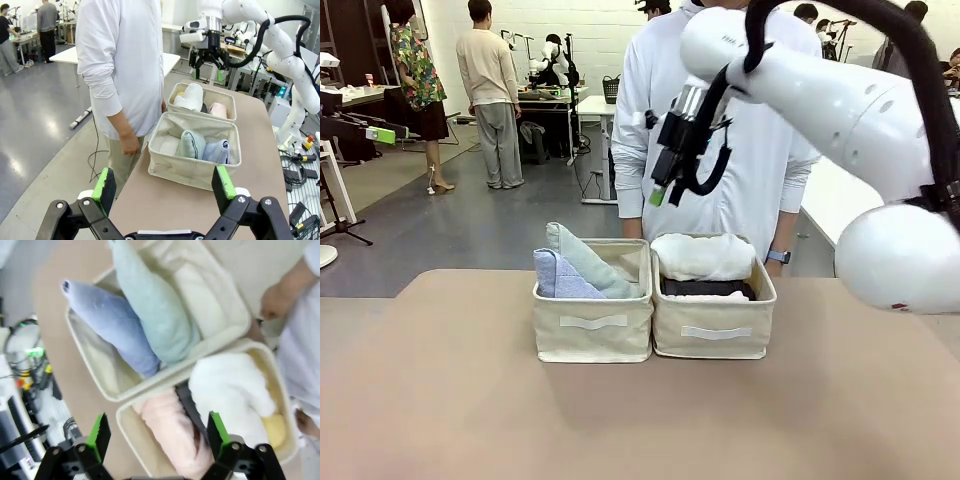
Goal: Sort the towels based on their folding style.
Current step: Pick up another triangle-folded towel from the table and place it in the left Fabric basket.
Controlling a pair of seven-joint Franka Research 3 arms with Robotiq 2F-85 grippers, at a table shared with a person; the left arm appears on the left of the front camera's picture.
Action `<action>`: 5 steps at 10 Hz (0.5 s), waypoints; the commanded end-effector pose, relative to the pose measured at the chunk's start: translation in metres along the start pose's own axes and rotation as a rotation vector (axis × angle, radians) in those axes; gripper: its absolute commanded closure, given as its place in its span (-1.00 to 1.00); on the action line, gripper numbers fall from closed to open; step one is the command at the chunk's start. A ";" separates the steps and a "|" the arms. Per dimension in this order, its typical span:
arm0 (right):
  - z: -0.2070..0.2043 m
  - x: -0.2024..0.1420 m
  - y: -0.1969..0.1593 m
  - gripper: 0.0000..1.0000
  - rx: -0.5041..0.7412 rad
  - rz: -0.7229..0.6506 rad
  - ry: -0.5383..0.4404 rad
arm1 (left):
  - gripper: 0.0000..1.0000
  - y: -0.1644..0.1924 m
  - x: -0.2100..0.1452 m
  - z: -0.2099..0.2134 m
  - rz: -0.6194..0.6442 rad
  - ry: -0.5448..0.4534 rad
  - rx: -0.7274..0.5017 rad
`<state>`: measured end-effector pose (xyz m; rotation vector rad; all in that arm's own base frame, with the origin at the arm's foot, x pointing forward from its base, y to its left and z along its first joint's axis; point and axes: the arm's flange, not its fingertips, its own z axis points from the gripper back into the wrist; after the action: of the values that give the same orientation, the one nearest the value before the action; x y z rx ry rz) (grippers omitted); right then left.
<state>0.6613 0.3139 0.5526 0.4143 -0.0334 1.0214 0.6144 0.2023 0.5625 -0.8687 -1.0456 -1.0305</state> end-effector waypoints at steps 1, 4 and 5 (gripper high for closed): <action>-0.066 -0.185 0.079 -1.00 -0.002 0.006 -0.073 | -1.00 0.000 0.001 -0.001 -0.001 -0.017 0.006; 0.018 -0.012 -0.009 -1.00 -0.007 -0.013 -0.022 | -1.00 0.000 0.001 -0.001 -0.001 -0.017 0.006; 0.018 -0.012 -0.009 -1.00 -0.007 -0.013 -0.022 | -1.00 0.000 0.001 -0.001 -0.001 -0.017 0.006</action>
<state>0.6627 0.2883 0.5631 0.4106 -0.0469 1.0072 0.6144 0.2023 0.5625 -0.8687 -1.0456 -1.0306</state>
